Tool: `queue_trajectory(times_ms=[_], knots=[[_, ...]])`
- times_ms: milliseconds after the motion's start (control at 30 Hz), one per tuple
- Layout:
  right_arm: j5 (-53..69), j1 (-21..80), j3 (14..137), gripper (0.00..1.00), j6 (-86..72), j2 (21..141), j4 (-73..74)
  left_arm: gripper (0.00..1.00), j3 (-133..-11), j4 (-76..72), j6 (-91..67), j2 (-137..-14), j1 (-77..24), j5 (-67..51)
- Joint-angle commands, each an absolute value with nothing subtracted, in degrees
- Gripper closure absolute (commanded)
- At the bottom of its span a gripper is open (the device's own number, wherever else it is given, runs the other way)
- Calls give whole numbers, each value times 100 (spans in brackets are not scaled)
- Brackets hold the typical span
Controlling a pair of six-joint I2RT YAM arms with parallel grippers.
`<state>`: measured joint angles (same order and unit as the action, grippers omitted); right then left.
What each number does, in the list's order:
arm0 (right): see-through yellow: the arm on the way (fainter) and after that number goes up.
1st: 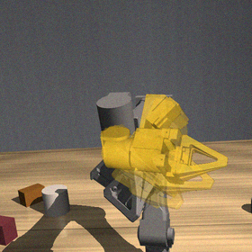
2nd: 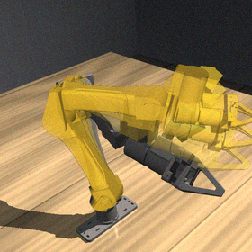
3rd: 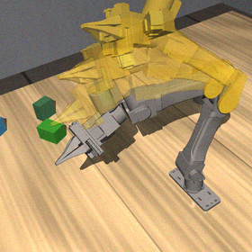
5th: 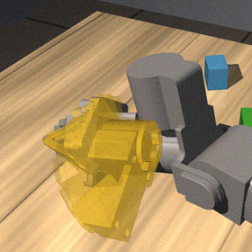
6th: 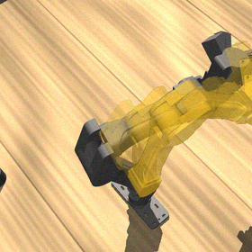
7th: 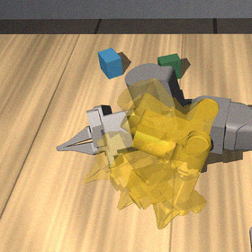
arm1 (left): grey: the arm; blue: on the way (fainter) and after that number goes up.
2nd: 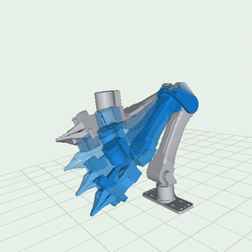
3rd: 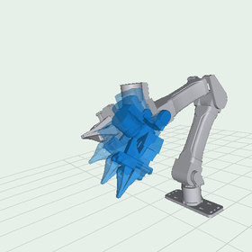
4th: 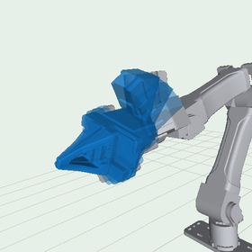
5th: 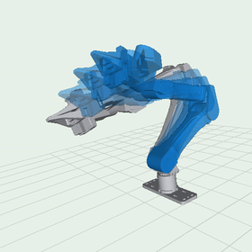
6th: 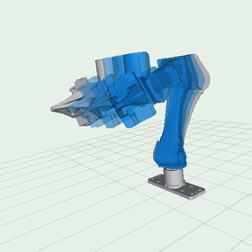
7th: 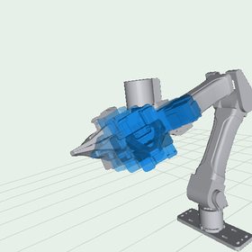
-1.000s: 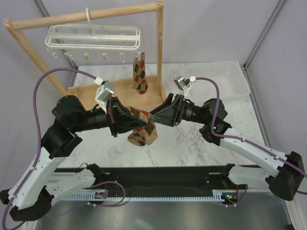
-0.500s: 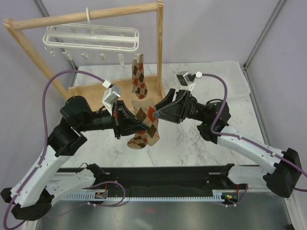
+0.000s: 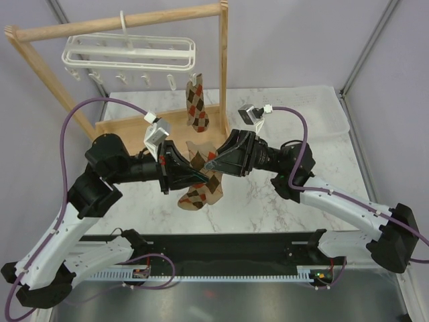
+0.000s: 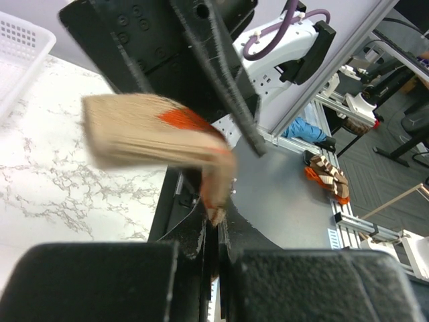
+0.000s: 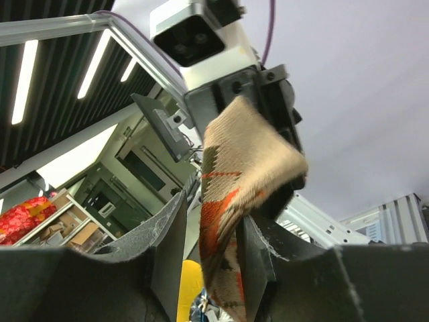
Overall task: Clip the socks to the hanger
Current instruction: Pick up the sock from the bin.
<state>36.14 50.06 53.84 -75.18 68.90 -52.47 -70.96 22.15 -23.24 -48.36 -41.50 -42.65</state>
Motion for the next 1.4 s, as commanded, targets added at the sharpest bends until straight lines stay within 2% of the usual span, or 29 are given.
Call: queue_trajectory(times_ms=[0,100,233,367,500,700,800,933,1033,1367], knots=[[3525,5027,5599,58,-7356,7022,-5282,98,-7172,2065,-2346,-4738,-4148,-4577],[3455,5036,5581,50,-7435,7127,-5282,98,-7154,2065,-2338,-4694,-4148,-4640],[3472,5027,5642,50,-7751,7286,-5809,98,-7111,2065,-2329,-4711,-4148,-4685],[3489,5027,5853,53,-7919,7339,-6065,98,-6935,2065,-2320,-4711,-4148,-4676],[3454,5019,6047,56,-7665,7260,-5591,98,-6864,2065,-2347,-4667,-4148,-4667],[3445,5027,5924,67,-7655,7198,-5589,98,-6917,2065,-2320,-4632,-4148,-4570],[3419,5036,5748,67,-7629,7119,-5616,98,-6970,2057,-2312,-4641,-4140,-4483],[3393,5027,5573,59,-7594,7031,-5572,98,-7040,2065,-2329,-4667,-4148,-4202],[3401,5027,5520,58,-7515,6970,-5485,98,-7101,2065,-2329,-4650,-4140,-4201],[3208,5027,5616,68,-6874,6575,-4483,98,-7040,2171,-2294,-4614,-4140,-4096]])
